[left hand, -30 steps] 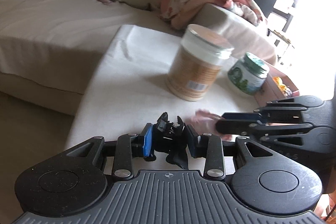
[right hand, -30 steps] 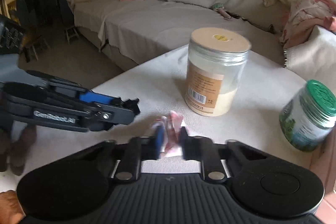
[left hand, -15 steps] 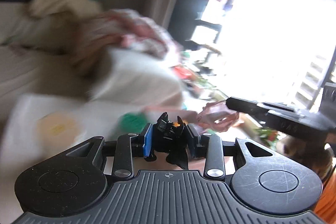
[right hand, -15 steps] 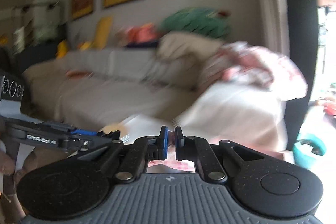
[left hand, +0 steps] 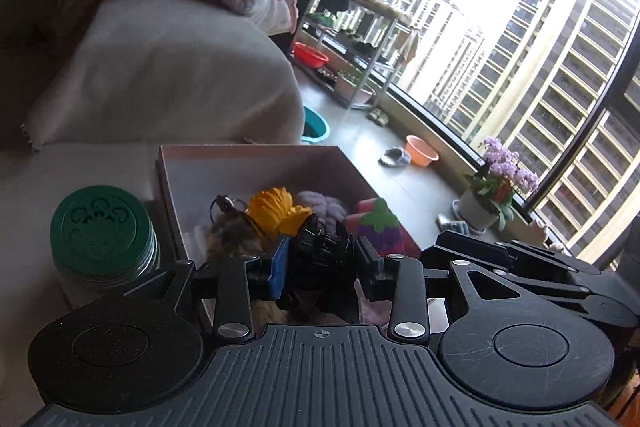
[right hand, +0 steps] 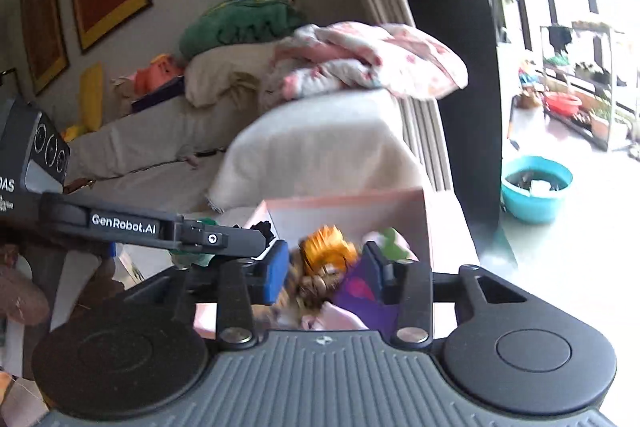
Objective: Organize soft objects
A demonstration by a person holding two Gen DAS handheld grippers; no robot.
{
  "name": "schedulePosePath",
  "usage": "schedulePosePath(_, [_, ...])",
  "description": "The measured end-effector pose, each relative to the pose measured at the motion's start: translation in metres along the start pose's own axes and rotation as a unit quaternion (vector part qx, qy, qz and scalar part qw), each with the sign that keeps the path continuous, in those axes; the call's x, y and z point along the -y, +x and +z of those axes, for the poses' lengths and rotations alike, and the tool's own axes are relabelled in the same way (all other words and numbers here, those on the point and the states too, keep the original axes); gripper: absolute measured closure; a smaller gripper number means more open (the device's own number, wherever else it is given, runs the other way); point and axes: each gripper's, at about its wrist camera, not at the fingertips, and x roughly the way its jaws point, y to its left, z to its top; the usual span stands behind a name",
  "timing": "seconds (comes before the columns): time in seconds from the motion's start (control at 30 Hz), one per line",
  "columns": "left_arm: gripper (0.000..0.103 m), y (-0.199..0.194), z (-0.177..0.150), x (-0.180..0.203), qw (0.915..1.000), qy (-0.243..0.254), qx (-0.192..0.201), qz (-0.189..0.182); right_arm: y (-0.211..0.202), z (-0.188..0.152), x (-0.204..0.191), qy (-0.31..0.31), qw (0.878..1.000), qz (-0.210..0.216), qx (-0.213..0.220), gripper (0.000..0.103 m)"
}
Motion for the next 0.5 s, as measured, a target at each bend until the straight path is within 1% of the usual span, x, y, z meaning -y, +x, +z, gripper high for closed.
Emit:
schedulePosePath(0.07, [0.064,-0.001,-0.005,0.006,0.9989,0.045,0.008,0.000,-0.002,-0.008,0.000,-0.004,1.000,-0.018,-0.002,0.058])
schedulePosePath(0.1, [0.064,-0.006,-0.009,0.013,0.9969,0.078,0.011,0.008,-0.003,-0.012,-0.001,-0.007,1.000,-0.027,-0.003,0.056])
schedulePosePath(0.17, [0.064,-0.011,-0.020,0.030,0.9879,0.151,0.003,0.035,-0.005,-0.017,-0.005,-0.013,0.999,-0.046,-0.007,0.054])
schedulePosePath(0.2, [0.064,-0.012,-0.027,0.034,0.9829,0.180,-0.002,0.040,-0.006,-0.019,-0.008,-0.018,0.998,-0.053,-0.010,0.054])
schedulePosePath(0.27, [0.062,-0.016,-0.039,0.041,0.9737,0.223,0.004,0.045,-0.009,-0.022,-0.012,-0.023,0.998,-0.060,-0.013,0.053])
schedulePosePath(0.3, [0.061,-0.019,-0.045,0.043,0.9690,0.241,0.016,0.050,-0.014,-0.025,-0.015,-0.024,0.998,-0.060,-0.015,0.053])
schedulePosePath(0.37, [0.061,-0.027,-0.053,0.047,0.9592,0.272,0.048,0.059,-0.017,-0.027,-0.017,-0.023,0.998,-0.057,-0.016,0.050])
schedulePosePath(0.43, [0.061,-0.033,-0.058,0.047,0.9536,0.286,0.070,0.062,-0.020,-0.030,-0.017,-0.023,0.998,-0.056,-0.016,0.047])
schedulePosePath(0.47, [0.061,-0.035,-0.058,0.045,0.9535,0.283,0.077,0.070,-0.022,-0.031,-0.017,-0.024,0.998,-0.055,-0.017,0.047])
schedulePosePath(0.5, [0.061,-0.034,-0.055,0.043,0.9565,0.270,0.079,0.078,-0.023,-0.033,-0.018,-0.024,0.998,-0.054,-0.019,0.047])
